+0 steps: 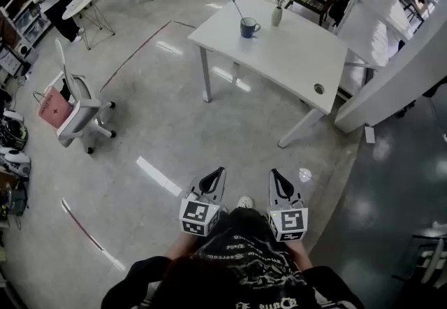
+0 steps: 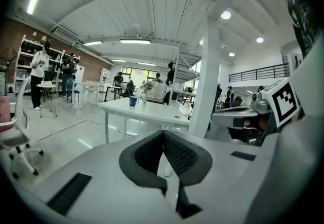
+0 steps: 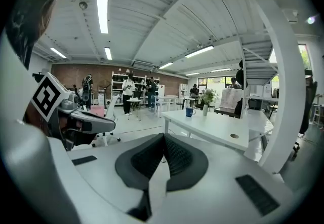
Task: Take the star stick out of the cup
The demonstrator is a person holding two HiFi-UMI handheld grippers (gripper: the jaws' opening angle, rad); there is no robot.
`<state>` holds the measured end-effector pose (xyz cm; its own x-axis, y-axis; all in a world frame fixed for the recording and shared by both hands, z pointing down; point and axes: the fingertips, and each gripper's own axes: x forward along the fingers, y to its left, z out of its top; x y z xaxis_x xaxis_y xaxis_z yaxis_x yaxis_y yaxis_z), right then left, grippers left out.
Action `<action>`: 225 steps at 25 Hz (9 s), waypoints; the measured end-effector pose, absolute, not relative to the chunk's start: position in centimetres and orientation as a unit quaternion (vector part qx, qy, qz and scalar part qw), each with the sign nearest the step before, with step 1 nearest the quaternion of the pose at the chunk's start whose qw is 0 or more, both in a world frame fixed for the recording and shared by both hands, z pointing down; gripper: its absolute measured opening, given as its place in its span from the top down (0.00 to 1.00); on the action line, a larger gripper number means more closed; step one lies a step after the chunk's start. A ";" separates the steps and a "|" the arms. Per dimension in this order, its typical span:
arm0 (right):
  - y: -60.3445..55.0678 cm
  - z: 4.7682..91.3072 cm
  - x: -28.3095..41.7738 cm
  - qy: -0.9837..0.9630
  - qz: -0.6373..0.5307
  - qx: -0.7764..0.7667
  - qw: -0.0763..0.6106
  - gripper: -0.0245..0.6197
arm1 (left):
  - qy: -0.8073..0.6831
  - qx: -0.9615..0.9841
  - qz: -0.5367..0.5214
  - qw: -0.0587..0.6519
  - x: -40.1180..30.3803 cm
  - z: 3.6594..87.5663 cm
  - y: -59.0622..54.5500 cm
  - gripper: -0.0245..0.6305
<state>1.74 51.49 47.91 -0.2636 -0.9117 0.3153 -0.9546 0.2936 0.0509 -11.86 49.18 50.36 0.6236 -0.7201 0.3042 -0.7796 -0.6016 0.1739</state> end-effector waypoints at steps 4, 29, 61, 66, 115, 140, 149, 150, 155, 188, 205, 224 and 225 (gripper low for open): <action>52.3 48.6 0.9 -0.783 0.083 0.601 0.138 0.95 | -0.409 0.895 0.102 0.146 -12.6 50.8 49.7 0.93; 34.7 49.7 6.1 -0.823 0.082 0.544 0.142 0.95 | -0.466 0.865 0.105 0.152 -8.2 51.6 35.3 0.93; 12.7 51.9 15.6 -0.848 0.102 0.499 0.149 0.95 | -0.479 0.854 0.098 0.177 3.9 53.3 12.1 0.93; 6.3 51.8 15.2 -0.834 0.109 0.521 0.143 0.95 | -0.455 0.869 0.095 0.168 3.5 52.7 5.0 0.93; -30.2 48.3 8.7 -0.823 0.098 0.539 0.149 0.82 | -0.493 0.849 0.084 0.167 -9.5 52.5 -26.0 0.93; -40.6 53.8 3.4 -0.854 0.129 0.421 0.278 0.74 | -0.572 0.793 0.086 0.192 -12.8 52.8 -23.7 0.93; -41.1 55.4 3.5 -0.841 0.136 0.427 0.304 0.85 | -0.597 0.774 0.079 0.195 -14.7 52.7 -23.2 0.93; -41.2 55.5 3.5 -0.840 0.135 0.428 0.307 0.88 | -0.598 0.773 0.079 0.194 -14.8 52.7 -23.2 0.93; -41.2 55.5 3.5 -0.839 0.128 0.429 0.308 0.94 | -0.602 0.771 0.074 0.192 -15.0 52.4 -23.4 0.93; -35.2 38.7 10.0 -0.842 0.017 0.531 0.091 0.94 | -0.501 0.842 0.082 0.180 -8.2 53.1 -25.0 0.93; -28.8 43.0 18.9 -0.773 0.054 0.623 0.102 0.94 | -0.411 0.891 0.090 0.168 -1.1 53.0 -26.0 0.93; -22.6 50.6 21.3 -0.728 0.116 0.665 0.120 0.94 | -0.376 0.907 0.099 0.160 2.0 52.8 -26.7 0.93; -22.4 50.8 21.4 -0.726 0.120 0.666 0.119 0.94 | -0.375 0.908 0.100 0.159 2.1 52.8 -26.7 0.93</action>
